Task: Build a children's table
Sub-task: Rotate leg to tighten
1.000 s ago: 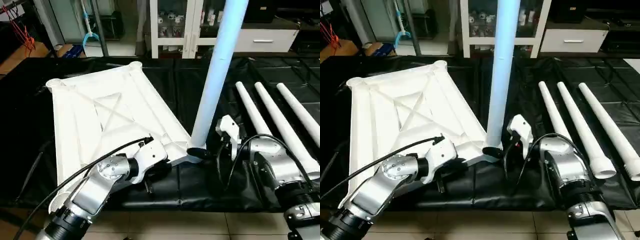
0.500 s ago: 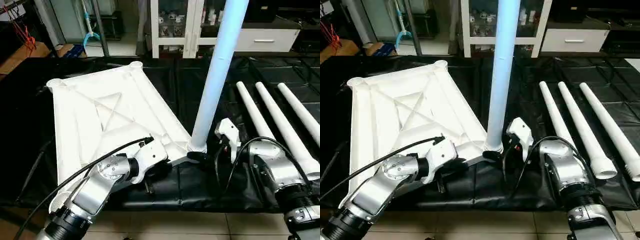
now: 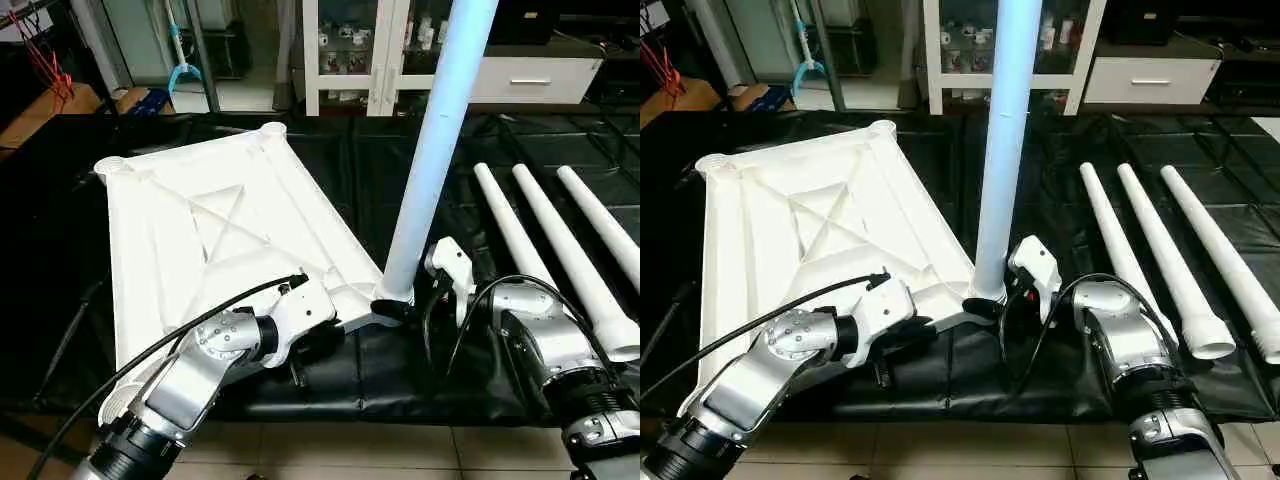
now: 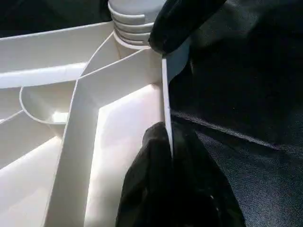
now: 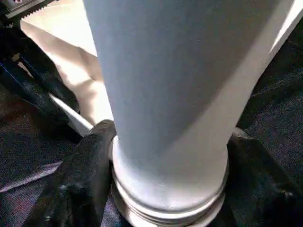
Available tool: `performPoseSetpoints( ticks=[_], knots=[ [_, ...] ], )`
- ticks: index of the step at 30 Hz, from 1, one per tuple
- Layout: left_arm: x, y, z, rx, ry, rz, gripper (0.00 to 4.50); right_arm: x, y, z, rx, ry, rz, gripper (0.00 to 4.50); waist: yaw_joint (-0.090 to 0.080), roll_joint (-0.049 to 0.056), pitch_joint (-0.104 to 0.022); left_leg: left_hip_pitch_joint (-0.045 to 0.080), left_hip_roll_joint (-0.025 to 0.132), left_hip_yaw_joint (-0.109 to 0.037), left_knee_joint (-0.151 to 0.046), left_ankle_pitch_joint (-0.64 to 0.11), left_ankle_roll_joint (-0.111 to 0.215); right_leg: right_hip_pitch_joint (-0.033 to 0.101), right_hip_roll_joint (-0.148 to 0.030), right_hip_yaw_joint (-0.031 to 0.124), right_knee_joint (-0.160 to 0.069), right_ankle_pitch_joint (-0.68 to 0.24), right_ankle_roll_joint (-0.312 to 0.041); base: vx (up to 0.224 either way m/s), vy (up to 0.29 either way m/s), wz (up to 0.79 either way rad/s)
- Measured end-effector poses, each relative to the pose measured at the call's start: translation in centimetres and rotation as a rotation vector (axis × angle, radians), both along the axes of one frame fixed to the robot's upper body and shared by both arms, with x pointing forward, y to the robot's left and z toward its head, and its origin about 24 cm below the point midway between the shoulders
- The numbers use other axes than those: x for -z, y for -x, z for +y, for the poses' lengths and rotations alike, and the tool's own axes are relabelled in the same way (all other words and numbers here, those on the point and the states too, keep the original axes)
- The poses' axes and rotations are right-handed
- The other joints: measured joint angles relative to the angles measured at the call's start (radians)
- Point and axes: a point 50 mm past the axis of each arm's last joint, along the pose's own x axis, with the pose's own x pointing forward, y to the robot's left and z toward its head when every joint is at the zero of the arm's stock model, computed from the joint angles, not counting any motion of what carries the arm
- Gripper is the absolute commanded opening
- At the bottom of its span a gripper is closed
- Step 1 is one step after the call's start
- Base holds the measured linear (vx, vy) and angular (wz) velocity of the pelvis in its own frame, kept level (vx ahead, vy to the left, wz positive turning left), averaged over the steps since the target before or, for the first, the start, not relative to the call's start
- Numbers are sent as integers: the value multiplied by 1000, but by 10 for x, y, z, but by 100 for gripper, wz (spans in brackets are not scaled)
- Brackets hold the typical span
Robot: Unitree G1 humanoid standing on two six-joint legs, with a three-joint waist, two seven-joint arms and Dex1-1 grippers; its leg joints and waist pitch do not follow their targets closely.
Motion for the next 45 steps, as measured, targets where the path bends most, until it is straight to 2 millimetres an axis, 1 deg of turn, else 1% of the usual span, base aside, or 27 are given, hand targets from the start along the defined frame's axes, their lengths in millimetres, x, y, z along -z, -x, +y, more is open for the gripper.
performPoseSetpoints(
  ticks=[9,10,12,15,18,20,21,25,28,30,38,39,42,44,45],
  knots=[
    [0,0,2,-10,-3,1,0,3,0,4,29,-14,-19,277,-2,0,0,0,0,0,0,0,0,0,0,0,0,0,0,0,0,0],
    [1,-1,3,-22,0,3,0,4,0,7,47,-22,-27,277,-5,0,0,1,1,0,0,0,0,0,0,0,0,0,0,0,0,0],
    [1,-2,2,-56,8,4,0,7,-2,14,101,-28,-48,277,-17,0,0,2,1,1,0,0,0,0,0,0,0,1,-2,0,0,0],
    [3,-5,-1,-104,14,5,0,11,-4,19,175,-18,-75,277,-21,1,-1,5,1,2,0,0,-1,1,0,0,0,2,-3,0,0,0],
    [5,-9,-5,-158,19,6,0,17,-7,28,289,-26,-93,276,-31,4,-3,8,1,2,-1,0,-1,-1,-1,1,-1,-1,1,0,0,0],
    [6,-14,-10,-195,22,5,0,19,-10,33,372,-27,-101,276,-39,8,-5,9,1,2,-1,0,-1,-5,-1,1,-1,-2,4,0,0,0],
    [7,-19,-14,-235,28,5,0,20,-15,39,460,-33,-103,276,-42,9,-6,9,1,2,-1,0,-1,-6,-1,1,-1,-3,5,0,0,0],
    [7,-33,-29,-352,55,2,0,21,-27,54,696,-33,-109,275,-42,13,-6,7,0,2,-4,0,-1,-10,-1,1,-5,-3,6,0,0,0],
    [7,-38,-38,-385,58,-4,0,20,-32,60,804,-33,-112,275,-41,15,-7,5,-1,2,-13,0,-1,-9,-1,0,-19,-3,5,0,0,0],
    [7,-39,-40,-387,58,-5,0,21,-32,63,818,-39,-115,275,-41,15,-7,4,-2,3,-13,0,-1,-9,-1,0,-22,1,-2,0,0,0],
    [6,-39,-40,-380,53,-21,0,20,-33,66,800,-63,-125,275,-40,15,-7,2,-2,4,-13,0,-1,-8,-1,0,-25,5,-7,0,0,0],
    [6,-39,-39,-379,52,-24,0,20,-33,66,794,-67,-128,310,-40,15,-7,2,-2,4,-13,0,-1,-9,-1,0,-25,5,-7,0,0,0],
    [6,-38,-36,-375,52,-30,0,19,-33,65,768,-99,-116,310,-41,15,-7,1,-1,4,-14,0,-1,-8,-1,0,-25,9,-13,0,0,0],
    [5,-37,-34,-371,53,-33,0,18,-33,64,745,-131,-101,351,-40,15,-7,1,-1,4,-14,0,-1,-9,-1,-1,-25,11,-14,0,0,0],
    [5,-37,-33,-369,52,-34,0,18,-32,63,738,-152,-92,351,-40,15,-7,1,-1,4,-14,0,-1,-9,-1,-1,-25,11,-15,0,0,0]
  ],
)
